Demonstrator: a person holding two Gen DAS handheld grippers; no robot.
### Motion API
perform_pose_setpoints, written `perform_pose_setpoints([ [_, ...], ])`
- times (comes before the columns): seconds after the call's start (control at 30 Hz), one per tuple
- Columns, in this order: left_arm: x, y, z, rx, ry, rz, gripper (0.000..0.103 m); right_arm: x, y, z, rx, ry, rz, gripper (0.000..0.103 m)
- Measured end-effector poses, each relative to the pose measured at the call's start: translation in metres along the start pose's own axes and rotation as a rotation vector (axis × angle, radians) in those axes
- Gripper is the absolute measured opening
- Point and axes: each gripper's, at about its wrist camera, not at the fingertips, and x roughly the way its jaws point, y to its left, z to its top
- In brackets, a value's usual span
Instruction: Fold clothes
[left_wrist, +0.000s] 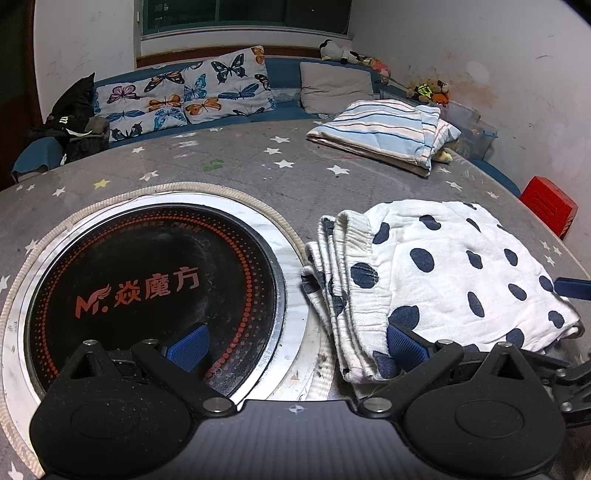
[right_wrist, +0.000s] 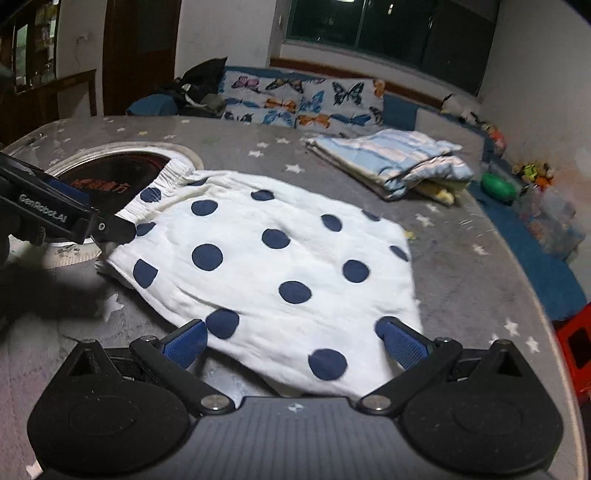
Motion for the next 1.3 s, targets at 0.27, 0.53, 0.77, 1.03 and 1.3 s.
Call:
perform_pose_setpoints([
  [0.27,-0.002,0.0,0.0,0.002,-0.003,0.004,0.103,0.003,-0.011,-0.014,0.081,0.008,-0.011,0.103],
  [0.53,-0.013,-0.007,-0.002,0.009,-0.023,0.004,0.103,-0.02,-0.016,-0.014,0.153,-0.064,0.005,0.103],
  [0.77,-0.022,-0.011,-0.007,0.022,-0.025,-0.005,0.103,-0.024,-0.014,-0.024,0.232,-0.06,0.004,0.103],
  [1.03,-0.03,-0.016,-0.016,0.041,-0.027,-0.022,0.103,-0.029,-0.011,-0.031,0.284,-0.062,-0.014,0.103],
  [1.3,-0.036,-0.02,-0.026,0.059,-0.024,-0.041,0.103,-0.031,-0.007,-0.037,0.345,-0.066,-0.014,0.103],
])
